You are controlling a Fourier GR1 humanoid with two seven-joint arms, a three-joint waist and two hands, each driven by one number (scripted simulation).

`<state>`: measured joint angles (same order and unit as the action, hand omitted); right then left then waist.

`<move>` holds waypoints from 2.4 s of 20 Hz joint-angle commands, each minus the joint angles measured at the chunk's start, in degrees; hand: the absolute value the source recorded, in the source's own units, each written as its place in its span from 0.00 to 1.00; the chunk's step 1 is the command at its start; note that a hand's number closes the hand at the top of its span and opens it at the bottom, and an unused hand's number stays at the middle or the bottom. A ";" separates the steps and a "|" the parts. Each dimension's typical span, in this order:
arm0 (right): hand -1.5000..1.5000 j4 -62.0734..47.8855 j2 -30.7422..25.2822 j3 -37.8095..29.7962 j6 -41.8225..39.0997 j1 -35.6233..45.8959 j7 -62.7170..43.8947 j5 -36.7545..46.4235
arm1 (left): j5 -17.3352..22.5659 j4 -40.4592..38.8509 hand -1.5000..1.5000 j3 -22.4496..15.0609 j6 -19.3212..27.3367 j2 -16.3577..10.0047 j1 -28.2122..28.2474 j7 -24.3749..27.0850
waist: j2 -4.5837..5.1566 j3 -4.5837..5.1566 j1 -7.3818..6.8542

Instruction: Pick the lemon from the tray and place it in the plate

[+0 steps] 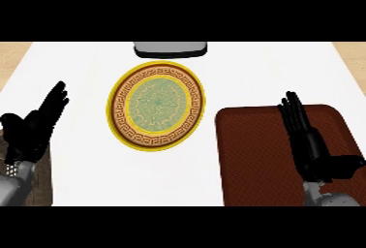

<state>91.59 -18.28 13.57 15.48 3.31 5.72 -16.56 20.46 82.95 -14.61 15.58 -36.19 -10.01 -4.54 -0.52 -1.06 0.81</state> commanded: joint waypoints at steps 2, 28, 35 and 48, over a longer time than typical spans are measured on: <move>1.00 2.06 -3.53 6.69 -13.70 2.52 3.35 -0.11 | -0.84 2.14 0.50 0.58 -0.71 0.01 -3.61 0.60 | 0.44 0.98 -1.24; 0.00 13.33 -34.05 -0.61 -18.52 -9.36 23.99 18.43 | -1.58 6.70 0.50 5.03 -4.23 3.60 -5.59 2.36 | 0.22 1.29 0.35; 0.00 18.17 -48.50 -1.95 -25.09 -9.07 5.21 27.34 | -1.48 8.02 0.50 5.50 -4.91 3.38 -5.96 1.66 | 0.18 1.35 0.08; 0.00 20.41 -41.12 8.51 -35.92 -5.04 -13.82 42.98 | -3.88 8.77 0.50 6.79 -6.90 6.96 -6.41 0.12 | 0.57 1.05 -1.16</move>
<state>114.88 -64.19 19.40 -18.97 -4.04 -5.81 20.93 17.47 90.46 -7.98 9.05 -30.55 -15.66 -2.52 -0.02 0.07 -0.08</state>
